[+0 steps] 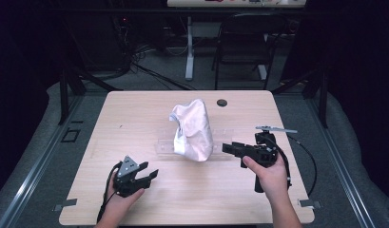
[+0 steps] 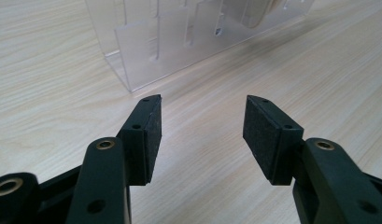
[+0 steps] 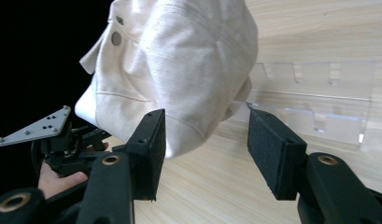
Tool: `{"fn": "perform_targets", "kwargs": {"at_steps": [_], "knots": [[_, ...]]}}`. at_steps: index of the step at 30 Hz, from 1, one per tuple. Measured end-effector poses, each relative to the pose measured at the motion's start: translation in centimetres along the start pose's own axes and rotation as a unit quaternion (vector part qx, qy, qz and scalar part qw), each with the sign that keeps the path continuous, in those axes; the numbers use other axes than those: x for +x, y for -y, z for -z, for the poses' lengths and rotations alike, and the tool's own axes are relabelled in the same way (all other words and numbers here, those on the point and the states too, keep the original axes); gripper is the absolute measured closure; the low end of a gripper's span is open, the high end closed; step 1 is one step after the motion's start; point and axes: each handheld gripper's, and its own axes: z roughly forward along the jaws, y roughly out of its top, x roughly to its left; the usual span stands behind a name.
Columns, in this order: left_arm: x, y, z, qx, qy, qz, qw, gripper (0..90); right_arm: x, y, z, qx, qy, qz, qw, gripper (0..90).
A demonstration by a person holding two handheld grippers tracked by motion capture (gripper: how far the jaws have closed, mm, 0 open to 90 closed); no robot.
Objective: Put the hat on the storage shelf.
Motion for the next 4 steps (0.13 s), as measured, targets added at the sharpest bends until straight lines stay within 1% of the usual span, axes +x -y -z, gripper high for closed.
{"fn": "perform_targets", "kwargs": {"at_steps": [3,4], "knots": [[-0.34,-0.09,-0.30,-0.002,0.001,0.000,1.0000,47.8,-0.30,0.15,0.23,-0.003,0.003,-0.001,1.0000,46.9],[-0.57,-0.26,-0.52,-0.001,0.000,-0.004,1.0000,47.7,-0.37,0.19,0.27,-0.006,0.004,-0.003,1.0000,46.7]]}}
